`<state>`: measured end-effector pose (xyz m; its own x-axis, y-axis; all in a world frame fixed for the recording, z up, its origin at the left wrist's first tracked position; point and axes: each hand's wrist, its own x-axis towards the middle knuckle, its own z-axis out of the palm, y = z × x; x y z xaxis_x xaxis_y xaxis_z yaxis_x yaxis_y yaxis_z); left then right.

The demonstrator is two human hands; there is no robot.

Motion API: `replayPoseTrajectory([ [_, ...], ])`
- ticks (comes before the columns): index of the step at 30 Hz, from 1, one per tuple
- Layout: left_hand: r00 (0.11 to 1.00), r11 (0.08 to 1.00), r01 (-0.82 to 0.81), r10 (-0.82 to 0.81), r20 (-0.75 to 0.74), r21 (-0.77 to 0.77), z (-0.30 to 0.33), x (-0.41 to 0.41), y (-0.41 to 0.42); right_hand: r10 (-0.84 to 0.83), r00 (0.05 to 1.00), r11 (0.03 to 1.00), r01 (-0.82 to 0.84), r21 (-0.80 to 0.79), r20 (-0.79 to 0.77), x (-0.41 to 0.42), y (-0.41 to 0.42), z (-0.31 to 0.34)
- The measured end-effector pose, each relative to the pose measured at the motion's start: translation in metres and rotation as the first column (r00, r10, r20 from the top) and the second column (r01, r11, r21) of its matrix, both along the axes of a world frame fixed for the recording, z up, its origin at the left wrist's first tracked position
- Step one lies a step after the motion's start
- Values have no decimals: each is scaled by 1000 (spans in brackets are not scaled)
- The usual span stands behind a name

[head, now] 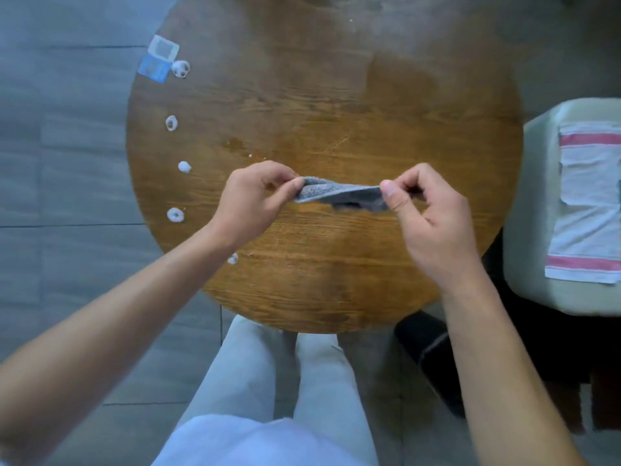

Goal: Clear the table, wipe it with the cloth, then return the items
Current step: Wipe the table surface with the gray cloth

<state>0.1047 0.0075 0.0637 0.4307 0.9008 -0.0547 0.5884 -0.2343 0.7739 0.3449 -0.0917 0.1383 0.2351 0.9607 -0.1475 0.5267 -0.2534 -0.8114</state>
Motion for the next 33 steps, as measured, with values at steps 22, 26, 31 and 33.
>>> replayPoseTrajectory([
  [22,941,947,320,-316,-118,20,0,36,70,233,937,969,-202,-142,261,43,81,-28],
  [26,959,926,262,-219,-180,271,7,53,125,165,931,981,-189,42,326,68,130,-34],
  [31,964,898,185,-88,-251,398,-23,56,115,238,900,961,-272,44,367,70,150,-76],
  [33,951,900,194,-74,-301,390,-44,52,94,365,848,926,-372,-59,384,62,134,-98],
])
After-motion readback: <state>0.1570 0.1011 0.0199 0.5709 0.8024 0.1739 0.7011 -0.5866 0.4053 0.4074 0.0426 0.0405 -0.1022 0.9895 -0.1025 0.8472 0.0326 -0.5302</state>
